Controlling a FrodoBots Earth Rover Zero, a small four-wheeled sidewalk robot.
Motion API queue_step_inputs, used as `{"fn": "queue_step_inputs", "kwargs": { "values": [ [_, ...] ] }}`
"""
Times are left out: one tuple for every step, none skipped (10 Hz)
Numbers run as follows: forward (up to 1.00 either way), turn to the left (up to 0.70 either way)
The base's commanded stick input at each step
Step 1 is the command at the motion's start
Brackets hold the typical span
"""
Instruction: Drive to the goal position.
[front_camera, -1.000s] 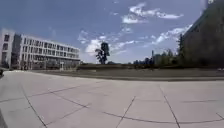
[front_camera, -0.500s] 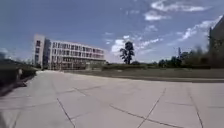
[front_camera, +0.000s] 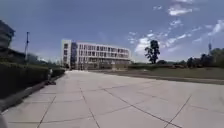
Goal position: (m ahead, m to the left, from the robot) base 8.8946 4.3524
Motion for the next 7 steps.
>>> {"fn": "queue_step_inputs", "kwargs": {
  "values": [
    [0.70,0.00],
    [0.70,0.00],
    [0.70,0.00],
    [0.70,0.00],
    [0.70,0.00],
    [0.70,0.00],
    [0.70,0.00]
  ]
}}
